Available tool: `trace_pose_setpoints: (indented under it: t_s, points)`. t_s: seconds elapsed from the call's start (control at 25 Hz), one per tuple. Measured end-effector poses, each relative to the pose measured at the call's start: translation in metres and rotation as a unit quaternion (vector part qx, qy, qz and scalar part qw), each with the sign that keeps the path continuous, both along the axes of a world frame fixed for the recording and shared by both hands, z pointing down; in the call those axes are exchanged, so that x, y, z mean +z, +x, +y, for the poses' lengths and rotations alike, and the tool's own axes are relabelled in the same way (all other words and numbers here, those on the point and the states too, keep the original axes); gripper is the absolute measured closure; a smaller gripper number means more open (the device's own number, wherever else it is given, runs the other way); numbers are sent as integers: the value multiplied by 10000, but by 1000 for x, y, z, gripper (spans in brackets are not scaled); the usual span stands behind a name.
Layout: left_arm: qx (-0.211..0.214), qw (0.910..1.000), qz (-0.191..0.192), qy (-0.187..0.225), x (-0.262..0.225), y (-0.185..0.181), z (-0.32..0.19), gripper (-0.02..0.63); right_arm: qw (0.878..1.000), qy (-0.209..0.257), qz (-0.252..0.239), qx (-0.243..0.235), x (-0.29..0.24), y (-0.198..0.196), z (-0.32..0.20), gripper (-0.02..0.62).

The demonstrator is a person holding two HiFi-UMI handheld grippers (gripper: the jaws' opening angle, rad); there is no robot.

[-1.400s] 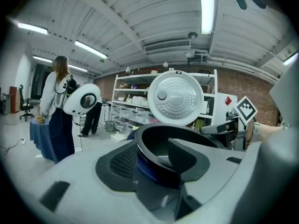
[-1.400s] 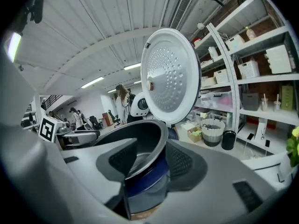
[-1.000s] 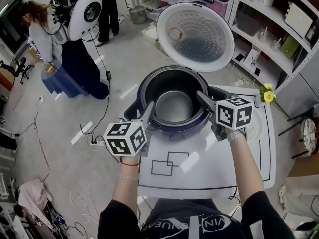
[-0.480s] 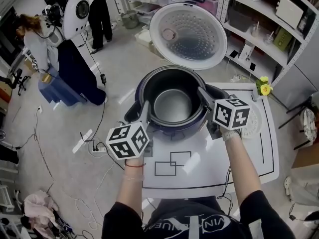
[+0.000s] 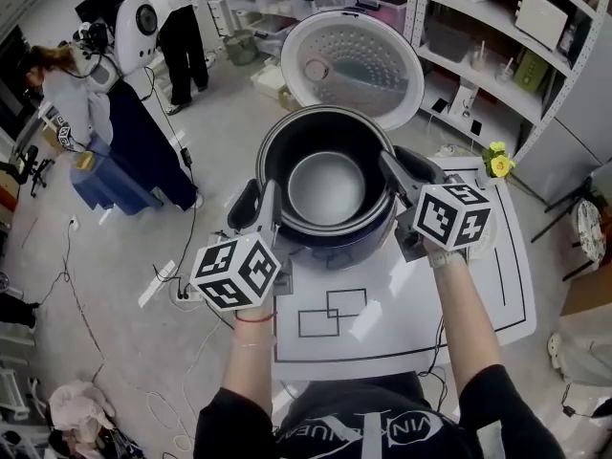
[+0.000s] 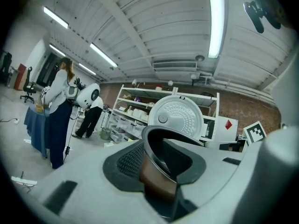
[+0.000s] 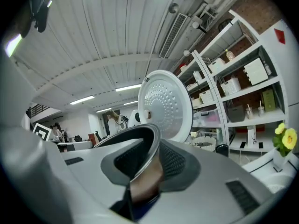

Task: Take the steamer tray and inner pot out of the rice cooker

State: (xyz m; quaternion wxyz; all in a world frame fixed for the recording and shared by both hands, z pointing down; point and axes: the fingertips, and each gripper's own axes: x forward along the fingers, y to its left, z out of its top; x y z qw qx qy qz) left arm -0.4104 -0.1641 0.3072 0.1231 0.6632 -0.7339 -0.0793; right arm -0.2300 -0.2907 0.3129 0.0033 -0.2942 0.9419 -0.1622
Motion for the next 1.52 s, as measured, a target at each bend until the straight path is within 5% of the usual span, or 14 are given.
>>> trace_pose_setpoints:
  t_s: [0.32,0.76,1.52]
  points:
    - [-120,9982,-88,577,-57,19,24,489,9989,241,-379,-146,-48,21,25,494]
    - [34,9933,-159,1146,-104,108,46,489,9961,470,-746,20,-91,117,56,494]
    - [1255,9892,480,585,-37,298,40,489,9914,-57,-315,1269,-23,330,99,494]
